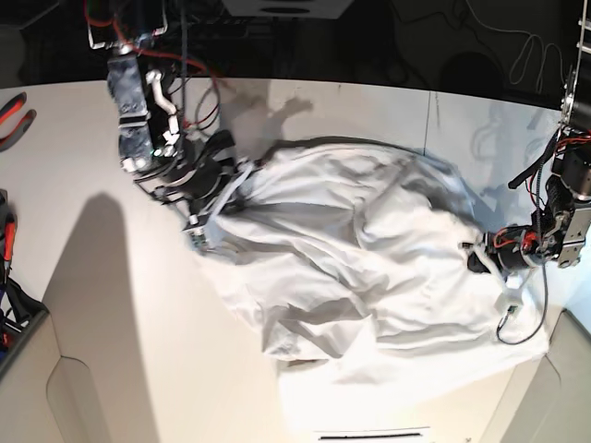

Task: Layout the t-shirt on the table in an organized manner, then fold the t-shirt properly
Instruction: 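Grasp the shirt edge with the left gripper and pull it outward, then hold the shirt with both grippers and stretch it flat between them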

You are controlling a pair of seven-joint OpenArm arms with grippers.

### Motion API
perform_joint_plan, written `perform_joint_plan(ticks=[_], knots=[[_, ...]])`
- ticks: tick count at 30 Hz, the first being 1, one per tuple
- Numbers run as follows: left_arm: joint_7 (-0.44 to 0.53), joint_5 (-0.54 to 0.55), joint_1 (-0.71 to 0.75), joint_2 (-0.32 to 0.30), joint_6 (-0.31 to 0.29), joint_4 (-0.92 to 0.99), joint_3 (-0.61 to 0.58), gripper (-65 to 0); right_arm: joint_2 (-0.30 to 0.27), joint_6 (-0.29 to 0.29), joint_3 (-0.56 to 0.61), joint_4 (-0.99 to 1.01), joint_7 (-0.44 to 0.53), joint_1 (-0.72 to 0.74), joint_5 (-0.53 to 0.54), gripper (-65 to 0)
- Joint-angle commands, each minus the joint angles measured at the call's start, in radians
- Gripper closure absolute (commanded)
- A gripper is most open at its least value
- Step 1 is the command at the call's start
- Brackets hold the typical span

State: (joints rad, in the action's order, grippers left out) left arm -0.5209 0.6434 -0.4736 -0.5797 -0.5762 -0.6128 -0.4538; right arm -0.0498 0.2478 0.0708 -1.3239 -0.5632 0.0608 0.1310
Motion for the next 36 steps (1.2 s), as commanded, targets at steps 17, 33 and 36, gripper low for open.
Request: perform_joint_plan(ticks=[17,33,36], knots=[[-0.471,0.519,0.370,0.096,-0.122,-0.442,0.202,0.0,-0.135,-0.043,-0.165,0.489,0.000,0.533,-0.081,0.0],[-0.043,-0.026,0.171,0.162,-0.122,-0.540,0.310,-11.3,0.081,0.292,-0.159,0.172,-0.279,0.428,0.322,0.0],[0.060,-0.158,0.109,0.163,-0.072,-0.454,0.214,-11.3,0.143,0.299,-0.136,0.145,-0.339,0.356,0.348,0.0]])
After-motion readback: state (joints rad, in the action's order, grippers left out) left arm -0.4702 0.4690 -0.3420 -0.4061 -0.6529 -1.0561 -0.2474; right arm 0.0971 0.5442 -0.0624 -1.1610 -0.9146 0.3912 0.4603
